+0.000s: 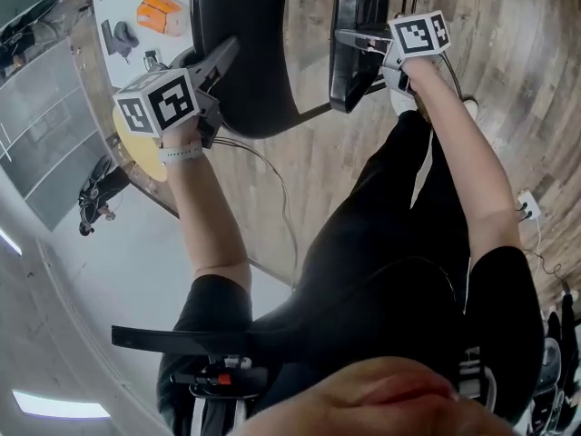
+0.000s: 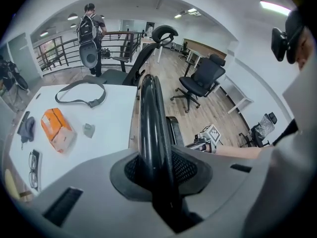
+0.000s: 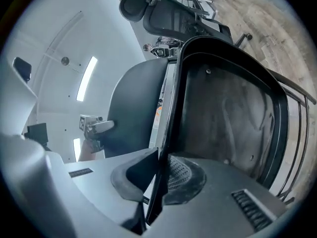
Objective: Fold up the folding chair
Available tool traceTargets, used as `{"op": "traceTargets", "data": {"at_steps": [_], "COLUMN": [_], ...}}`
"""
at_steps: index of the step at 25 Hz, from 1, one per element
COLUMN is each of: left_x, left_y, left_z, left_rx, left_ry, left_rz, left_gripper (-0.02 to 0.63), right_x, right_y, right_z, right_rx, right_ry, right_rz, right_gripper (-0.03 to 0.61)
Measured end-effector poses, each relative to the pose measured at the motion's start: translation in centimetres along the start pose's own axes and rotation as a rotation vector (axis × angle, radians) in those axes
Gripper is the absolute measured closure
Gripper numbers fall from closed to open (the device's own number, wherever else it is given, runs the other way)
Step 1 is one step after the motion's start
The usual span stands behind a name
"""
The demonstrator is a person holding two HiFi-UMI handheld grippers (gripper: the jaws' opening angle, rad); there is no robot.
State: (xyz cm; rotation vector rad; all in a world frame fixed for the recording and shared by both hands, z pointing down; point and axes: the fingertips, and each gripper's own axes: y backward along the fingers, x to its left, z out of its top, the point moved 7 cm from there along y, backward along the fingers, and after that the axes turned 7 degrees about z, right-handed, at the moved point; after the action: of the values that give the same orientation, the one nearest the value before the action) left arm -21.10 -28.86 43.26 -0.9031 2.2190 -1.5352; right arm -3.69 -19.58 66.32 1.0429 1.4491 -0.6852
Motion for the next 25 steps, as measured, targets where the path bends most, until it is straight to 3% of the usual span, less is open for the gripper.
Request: {"op": "traceTargets", "data": {"at_steps": [7,25], "left_x": [3.2,8.0], "left_y": [1.6,-0.2], "left_z": [0.8,-0.6], "left_rx": [-0.023,-0.024], "left_ry": [-0.006,-0.026], "left_rz": [0.028,0.037], "left_gripper": [0.541,0.518], "right_x": [-0.2,-2.8], "right_y": [-8.4,-11.4], "right_z": [2.1,1.7], "right_rx": [0.017,-0.030], "right_ry": [0.021,-0.001], "right_rz": [-0.070,-0.068], "right_gripper": [0.548,0.543]}}
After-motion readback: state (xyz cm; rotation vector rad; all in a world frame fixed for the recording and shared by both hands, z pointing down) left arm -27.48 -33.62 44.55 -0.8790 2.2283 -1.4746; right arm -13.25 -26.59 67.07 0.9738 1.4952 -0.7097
